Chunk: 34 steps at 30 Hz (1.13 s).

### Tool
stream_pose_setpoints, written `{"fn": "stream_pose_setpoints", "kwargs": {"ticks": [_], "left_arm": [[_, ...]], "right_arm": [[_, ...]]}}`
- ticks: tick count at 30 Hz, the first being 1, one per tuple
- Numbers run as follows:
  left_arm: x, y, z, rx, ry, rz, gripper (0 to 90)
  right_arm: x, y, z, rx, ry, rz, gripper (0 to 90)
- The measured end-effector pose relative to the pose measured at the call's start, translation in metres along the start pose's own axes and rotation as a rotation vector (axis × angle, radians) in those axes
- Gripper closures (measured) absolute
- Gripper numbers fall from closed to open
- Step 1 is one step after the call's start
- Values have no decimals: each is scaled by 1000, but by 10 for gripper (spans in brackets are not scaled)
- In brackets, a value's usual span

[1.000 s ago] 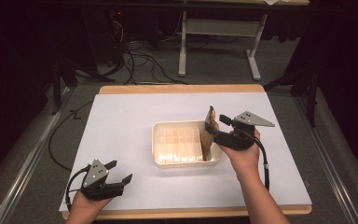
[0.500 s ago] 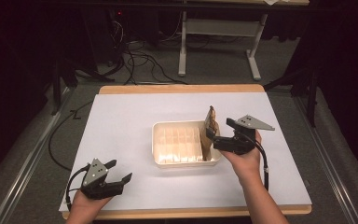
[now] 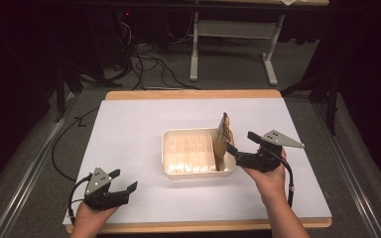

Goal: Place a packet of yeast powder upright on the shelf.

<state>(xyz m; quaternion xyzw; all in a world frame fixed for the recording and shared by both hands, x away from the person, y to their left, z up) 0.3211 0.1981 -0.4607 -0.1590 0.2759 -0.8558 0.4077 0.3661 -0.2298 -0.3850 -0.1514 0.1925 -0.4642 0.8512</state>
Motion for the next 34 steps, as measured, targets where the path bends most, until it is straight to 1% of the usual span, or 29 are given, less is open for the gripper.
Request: {"fn": "stream_pose_setpoints", "kwargs": {"ticks": [2, 5, 10, 12, 13, 14, 15, 16, 17, 18, 19, 20, 21, 22, 24, 25, 26, 27, 28, 29, 30, 31, 34], "left_arm": [[0, -1, 1, 1, 7, -2, 245], [2, -2, 3, 10, 28, -12, 245], [2, -2, 6, 23, 29, -29, 246], [2, 0, 6, 20, 36, -31, 247], [2, 0, 6, 18, 40, -33, 246], [2, -1, 6, 20, 43, -35, 246], [1, -1, 6, 20, 43, -39, 246], [0, -2, 6, 20, 43, -41, 246], [-2, -3, 6, 21, 38, -40, 245], [-4, -4, 7, 23, 35, -36, 245], [-7, -7, 7, 28, 32, -27, 245], [-7, -7, 7, 28, 32, -27, 244], [-9, -8, 7, 30, 29, -23, 244], [-13, -9, 5, 24, 25, -12, 245], [-15, -9, 4, 18, 20, -7, 245], [-18, -8, 3, 16, 1, -1, 245], [-18, -8, 3, 16, 1, -1, 245], [-19, -8, 3, 15, -5, 1, 245], [-18, -6, 3, 8, -2, 3, 245], [-18, -6, 3, 8, -2, 3, 245], [-16, -6, 4, 4, 5, 5, 245], [-15, -5, 4, 6, 6, 6, 245], [-10, -4, 5, 1, 19, 4, 245]], "right_arm": [[0, 0, 0, 0, 1, -3, 74], [-2, -3, -2, 3, -11, -14, 80], [-1, -9, -9, -10, -18, -34, 79], [5, -16, -19, -32, -14, -47, 77], [8, -19, -23, -35, -9, -51, 81], [8, -19, -23, -35, -9, -51, 81], [15, -25, -31, -32, -3, -47, 93], [15, -25, -31, -32, -3, -47, 93], [18, -27, -35, -37, -3, -54, 90], [25, -32, -48, -55, -26, -101, 84], [28, -34, -53, -66, -29, -115, 86], [28, -34, -53, -66, -29, -115, 86], [33, -37, -62, -93, -23, -132, 90], [41, -45, -74, -132, -8, -139, 98], [49, -54, -83, -148, 8, -158, 103], [53, -59, -87, -152, 17, -169, 111], [53, -59, -87, -152, 17, -169, 111], [60, -65, -95, -168, 28, -192, 113], [63, -66, -96, -171, 33, -198, 115], [63, -66, -96, -171, 33, -198, 115], [65, -66, -96, -167, 47, -202, 116], [68, -66, -96, -159, 51, -202, 119], [68, -62, -95, -163, 54, -193, 122]]}}
Point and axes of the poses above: each handheld gripper's, and its own axes: y roughly forward along the jaws, z roughly out of its top, x roughly to its right, the point moved 3 cm from there along y, roughly forward along the jaws, and after that the axes turned 7 degrees about -x, right-handed, at the moved point
